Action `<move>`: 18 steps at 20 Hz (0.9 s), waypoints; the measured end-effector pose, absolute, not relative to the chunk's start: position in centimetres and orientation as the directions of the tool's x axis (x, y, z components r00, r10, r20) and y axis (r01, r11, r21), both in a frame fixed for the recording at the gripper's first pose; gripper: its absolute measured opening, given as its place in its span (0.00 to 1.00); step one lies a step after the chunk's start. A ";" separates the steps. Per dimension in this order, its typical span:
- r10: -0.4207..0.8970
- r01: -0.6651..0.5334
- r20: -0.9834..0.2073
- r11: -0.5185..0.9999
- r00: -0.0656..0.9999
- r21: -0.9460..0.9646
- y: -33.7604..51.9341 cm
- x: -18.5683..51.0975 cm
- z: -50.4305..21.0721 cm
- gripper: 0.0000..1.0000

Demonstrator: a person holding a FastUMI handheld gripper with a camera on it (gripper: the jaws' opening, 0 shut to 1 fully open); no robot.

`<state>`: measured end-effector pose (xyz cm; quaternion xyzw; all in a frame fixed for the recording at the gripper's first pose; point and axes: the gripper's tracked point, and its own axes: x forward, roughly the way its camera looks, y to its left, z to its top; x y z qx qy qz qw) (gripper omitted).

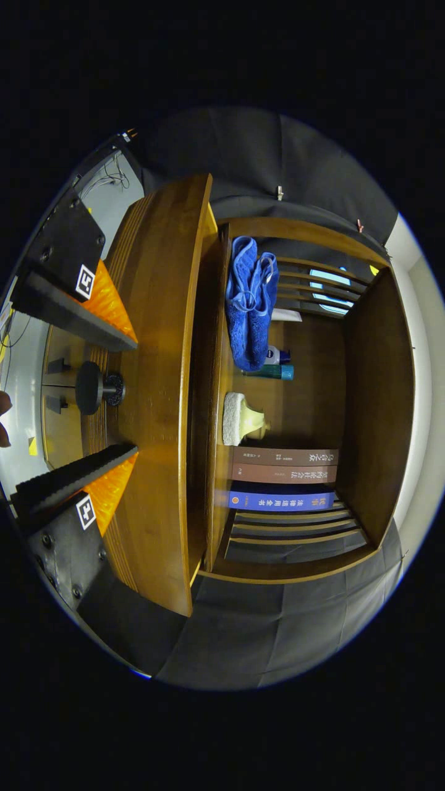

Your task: Pull open the drawer, take out the items inside it, and place them on the countertop above the cabinet.

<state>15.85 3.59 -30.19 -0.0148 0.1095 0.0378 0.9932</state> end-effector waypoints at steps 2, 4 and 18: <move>0.071 -0.079 -0.221 0.996 0.973 -0.030 3.7 17.0 -30.3 0.99; 0.066 -0.081 -0.224 0.995 0.972 -0.055 3.7 17.9 -30.5 0.99; 0.059 -0.076 -0.248 0.996 0.967 -0.057 4.2 22.7 -30.7 0.99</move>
